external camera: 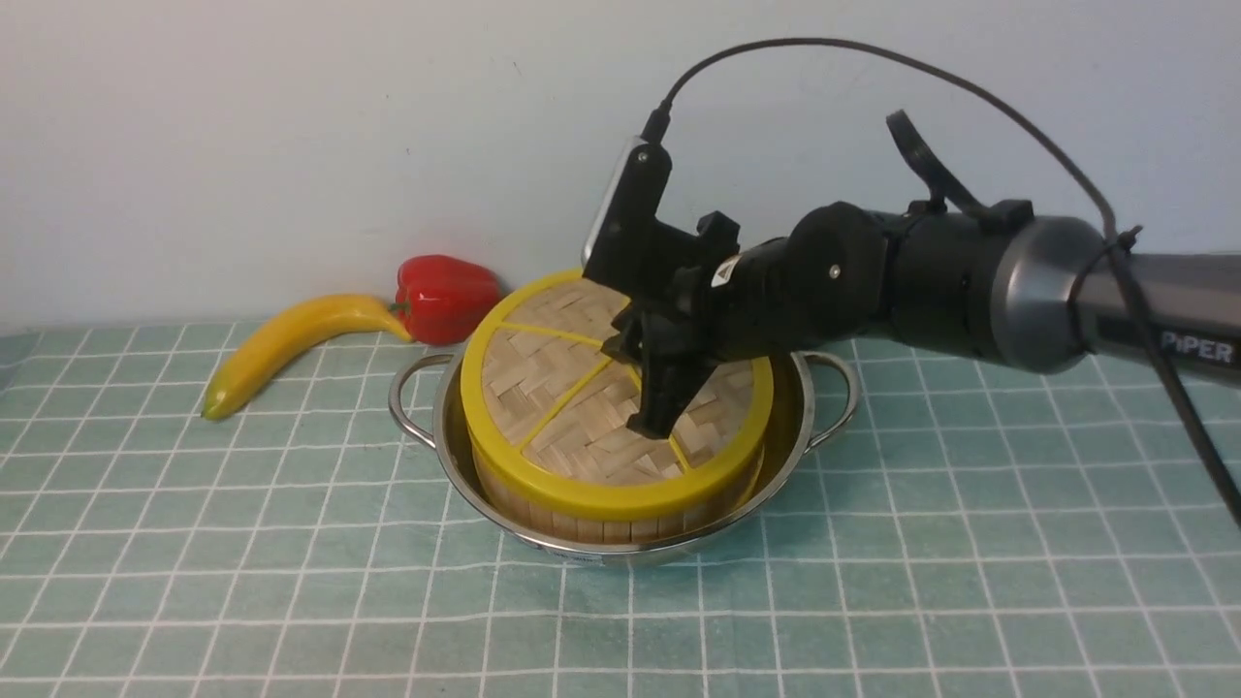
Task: Place the steamer in the pot on the blue tablecloth, and put the lid on the steamer.
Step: 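Place the bamboo steamer lid onto the steamer basket in the pot with the right gripper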
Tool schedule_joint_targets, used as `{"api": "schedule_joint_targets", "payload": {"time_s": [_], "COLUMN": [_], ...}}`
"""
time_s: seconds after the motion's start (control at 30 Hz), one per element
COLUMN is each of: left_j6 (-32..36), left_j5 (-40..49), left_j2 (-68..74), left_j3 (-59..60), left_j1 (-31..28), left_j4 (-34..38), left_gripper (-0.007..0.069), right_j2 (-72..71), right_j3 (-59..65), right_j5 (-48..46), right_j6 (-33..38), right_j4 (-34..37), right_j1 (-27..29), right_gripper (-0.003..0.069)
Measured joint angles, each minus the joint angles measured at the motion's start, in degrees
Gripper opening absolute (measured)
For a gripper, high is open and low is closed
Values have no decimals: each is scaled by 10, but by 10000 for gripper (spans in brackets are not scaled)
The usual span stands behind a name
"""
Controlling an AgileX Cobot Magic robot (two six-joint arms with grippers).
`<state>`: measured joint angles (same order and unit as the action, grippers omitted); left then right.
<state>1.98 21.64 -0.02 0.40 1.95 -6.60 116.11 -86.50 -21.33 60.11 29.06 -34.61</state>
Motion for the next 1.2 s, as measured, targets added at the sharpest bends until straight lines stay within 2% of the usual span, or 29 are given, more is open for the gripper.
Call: {"api": "schedule_joint_targets", "payload": {"time_s": [1.2], "left_j6": [0], "left_j5": [0], "left_j2": [0], "left_j3": [0], "left_j1": [0], "left_j4": [0], "left_gripper": [243], "right_j2": [-11], "right_j3": [0], "right_j5": [-1], "right_j6": [3], "right_j4": [-4], "right_j1": [-1], "right_gripper": [127]}}
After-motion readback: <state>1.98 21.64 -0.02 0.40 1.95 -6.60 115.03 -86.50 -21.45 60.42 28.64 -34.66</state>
